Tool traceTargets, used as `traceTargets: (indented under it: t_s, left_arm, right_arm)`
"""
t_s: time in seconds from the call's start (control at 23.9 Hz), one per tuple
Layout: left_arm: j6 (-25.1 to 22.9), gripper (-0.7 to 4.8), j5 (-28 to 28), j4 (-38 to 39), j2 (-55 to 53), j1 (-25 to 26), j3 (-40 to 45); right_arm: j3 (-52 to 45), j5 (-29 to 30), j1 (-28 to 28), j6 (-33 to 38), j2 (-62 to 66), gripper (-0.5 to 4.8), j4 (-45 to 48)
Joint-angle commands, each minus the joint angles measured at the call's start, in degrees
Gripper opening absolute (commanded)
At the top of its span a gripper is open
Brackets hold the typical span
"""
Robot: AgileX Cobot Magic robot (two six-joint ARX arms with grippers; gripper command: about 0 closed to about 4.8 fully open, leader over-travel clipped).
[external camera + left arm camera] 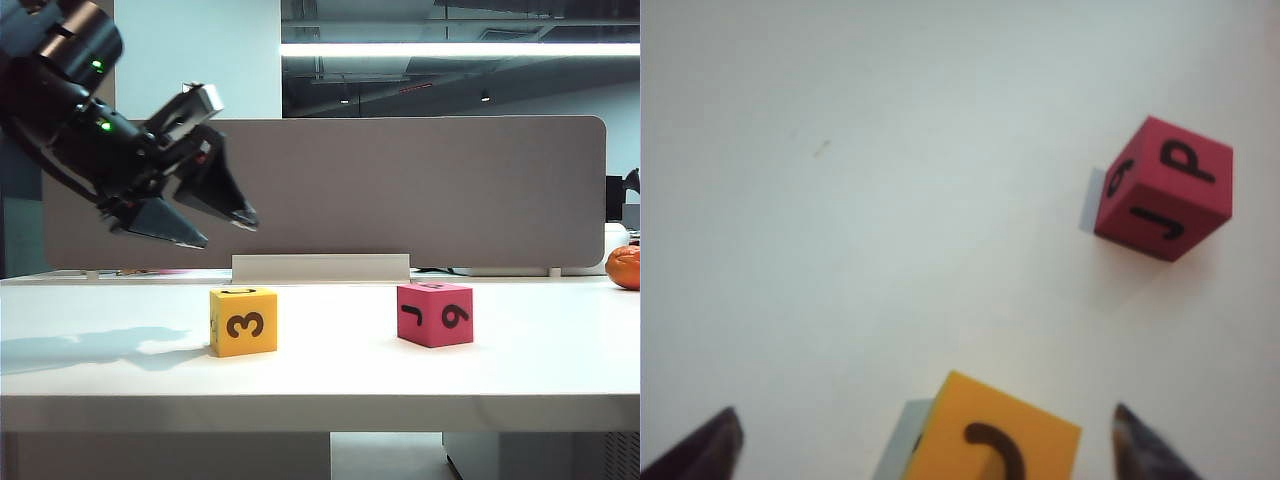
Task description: Stack one letter block on top of another letter block.
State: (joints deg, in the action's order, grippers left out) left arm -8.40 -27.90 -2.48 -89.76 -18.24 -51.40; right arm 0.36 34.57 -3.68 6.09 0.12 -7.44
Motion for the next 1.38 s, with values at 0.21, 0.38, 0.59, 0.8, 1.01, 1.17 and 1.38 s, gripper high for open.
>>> traceTargets:
  t_s: [0.21,0.38,0.59,0.8,1.01,1.17,1.38]
  left_arm:
    - [-14.1,4.71,3.1,3.7,-2.8,-4.0,-0.1]
    - [-15.6,4.71,6.2,2.8,-5.1,-6.0,-0.1]
    - [-15.6,4.65,6.2,2.3,-8.7,-6.0,-0.1]
    - [-15.6,2.16,6.2,0.7,-9.4,-6.3,-0.1]
    - [-12.7,1.46,5.9,0.0,-8.8,-6.8,-0.4]
    - [-10.8,1.46,6.0,0.1,-6.4,-9.3,-2.6]
    - [-7.0,1.46,6.3,4.6,-6.1,-13.4,-10.3]
  right_arm:
    - [-0.3,0.1,0.1,0.1,0.0,-0.05,0.6]
    - [-0.3,0.2,0.1,0.1,0.0,-0.05,0.6]
    - [-0.3,0.3,0.1,0.1,0.0,-0.05,0.6]
    - [-0.3,0.3,0.1,0.1,0.0,-0.05,0.6]
    - [-0.3,0.3,0.1,0.1,0.0,-0.05,0.6]
    - [-0.3,0.3,0.1,0.1,0.0,-0.05,0.6]
    - [-0.3,0.3,0.1,0.1,0.0,-0.05,0.6]
